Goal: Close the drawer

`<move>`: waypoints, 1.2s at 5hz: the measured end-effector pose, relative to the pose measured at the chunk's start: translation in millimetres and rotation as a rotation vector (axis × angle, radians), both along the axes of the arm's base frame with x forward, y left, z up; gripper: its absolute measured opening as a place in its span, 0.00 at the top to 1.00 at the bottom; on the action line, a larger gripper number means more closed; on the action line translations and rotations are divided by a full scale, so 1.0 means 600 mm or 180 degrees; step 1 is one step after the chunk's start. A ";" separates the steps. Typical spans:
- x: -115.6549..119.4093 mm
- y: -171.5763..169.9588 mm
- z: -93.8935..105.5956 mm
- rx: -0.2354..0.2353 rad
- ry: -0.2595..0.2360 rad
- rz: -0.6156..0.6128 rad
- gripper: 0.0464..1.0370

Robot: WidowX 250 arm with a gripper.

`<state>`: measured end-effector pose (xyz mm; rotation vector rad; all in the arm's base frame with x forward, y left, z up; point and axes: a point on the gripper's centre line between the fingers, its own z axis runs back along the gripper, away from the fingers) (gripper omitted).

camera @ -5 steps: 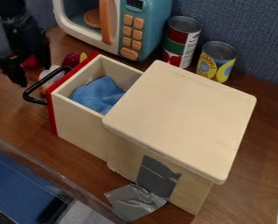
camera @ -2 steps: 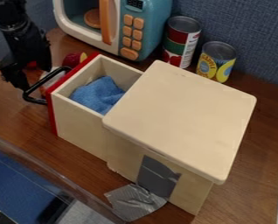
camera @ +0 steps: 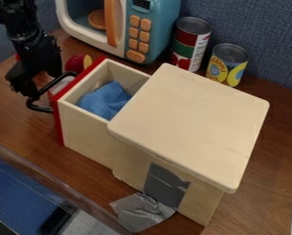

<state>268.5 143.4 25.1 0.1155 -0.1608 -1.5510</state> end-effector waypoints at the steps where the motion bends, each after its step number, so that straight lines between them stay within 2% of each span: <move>1: 0.004 -0.020 -0.001 -0.0042 -0.0021 -0.0005 0.04; 5: 0.006 -0.093 -0.004 -0.0298 -0.0052 -0.0063 0.04; 6: -0.008 -0.136 -0.004 -0.0382 -0.0008 -0.0168 0.04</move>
